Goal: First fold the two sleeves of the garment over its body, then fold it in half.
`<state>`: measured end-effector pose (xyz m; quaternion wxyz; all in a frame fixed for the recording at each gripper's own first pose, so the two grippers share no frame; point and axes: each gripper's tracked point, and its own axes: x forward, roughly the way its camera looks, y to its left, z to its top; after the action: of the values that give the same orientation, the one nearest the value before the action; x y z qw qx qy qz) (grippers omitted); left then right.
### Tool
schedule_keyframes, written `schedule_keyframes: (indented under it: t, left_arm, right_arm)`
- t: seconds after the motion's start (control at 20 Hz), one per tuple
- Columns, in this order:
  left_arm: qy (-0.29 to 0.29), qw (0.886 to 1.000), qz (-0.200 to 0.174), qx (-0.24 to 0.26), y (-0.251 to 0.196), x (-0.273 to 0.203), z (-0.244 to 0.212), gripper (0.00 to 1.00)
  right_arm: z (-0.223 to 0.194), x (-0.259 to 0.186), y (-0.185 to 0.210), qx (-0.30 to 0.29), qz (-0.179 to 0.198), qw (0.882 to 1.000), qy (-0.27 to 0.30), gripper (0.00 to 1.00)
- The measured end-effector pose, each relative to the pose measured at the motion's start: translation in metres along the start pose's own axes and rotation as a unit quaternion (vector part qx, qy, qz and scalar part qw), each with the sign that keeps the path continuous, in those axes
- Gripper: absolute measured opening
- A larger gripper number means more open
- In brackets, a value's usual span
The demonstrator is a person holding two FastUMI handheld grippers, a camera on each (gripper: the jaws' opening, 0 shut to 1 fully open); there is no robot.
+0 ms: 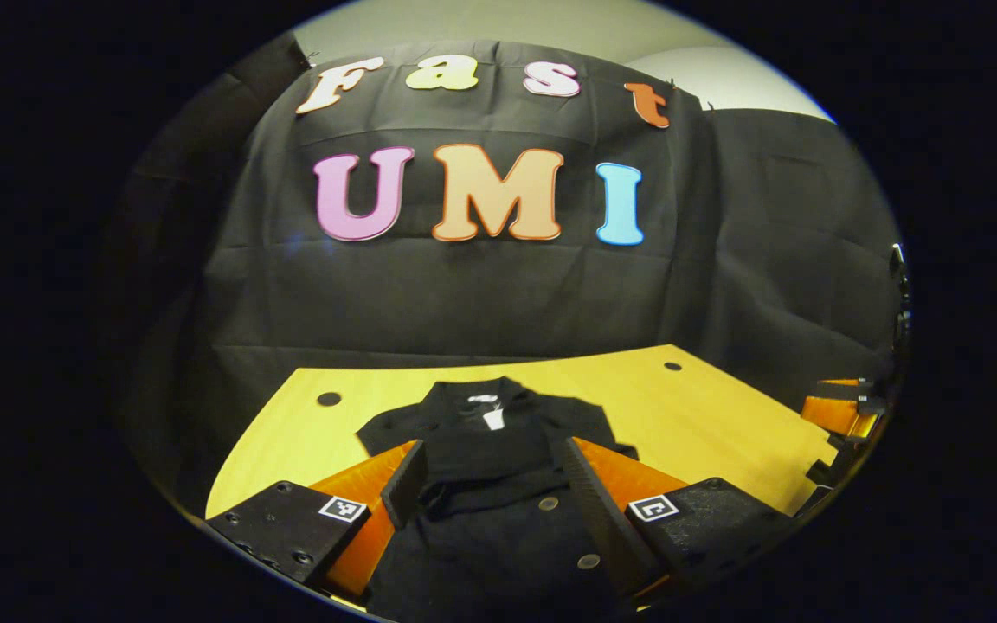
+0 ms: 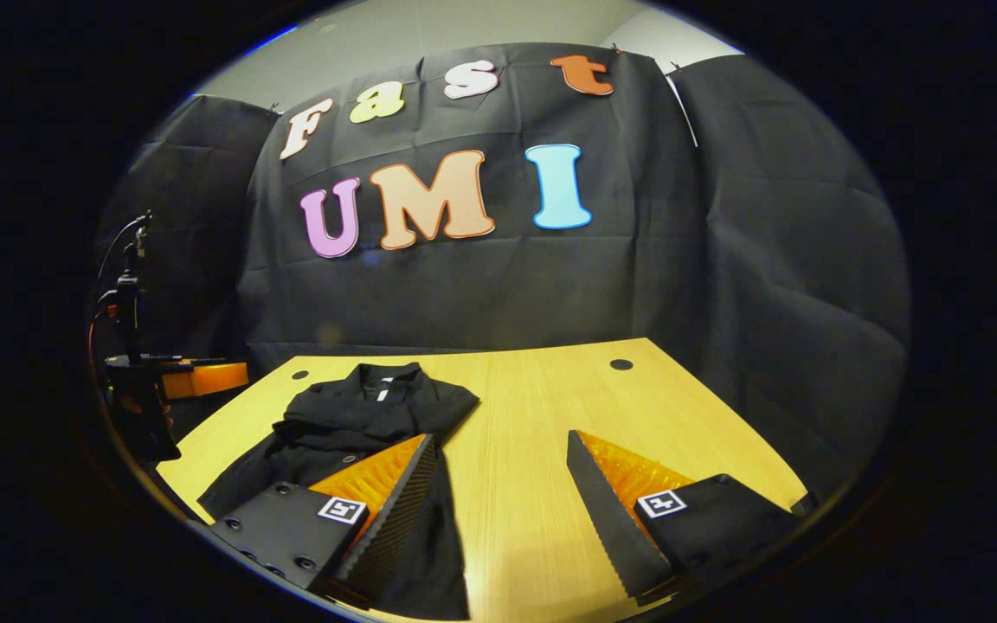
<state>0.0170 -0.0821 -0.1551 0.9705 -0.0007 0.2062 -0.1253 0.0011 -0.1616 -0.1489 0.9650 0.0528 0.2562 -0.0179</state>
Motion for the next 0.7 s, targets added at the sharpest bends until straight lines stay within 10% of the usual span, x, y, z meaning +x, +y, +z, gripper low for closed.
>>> schedule_keyframes:
  t: [0.7]
  left_arm:
    - [0.123,0.99,0.058,-0.023,0.053,-0.102,-0.139,0.94]
  right_arm:
    - [-0.108,-0.04,0.034,-0.037,-0.001,0.995,0.089,0.98]
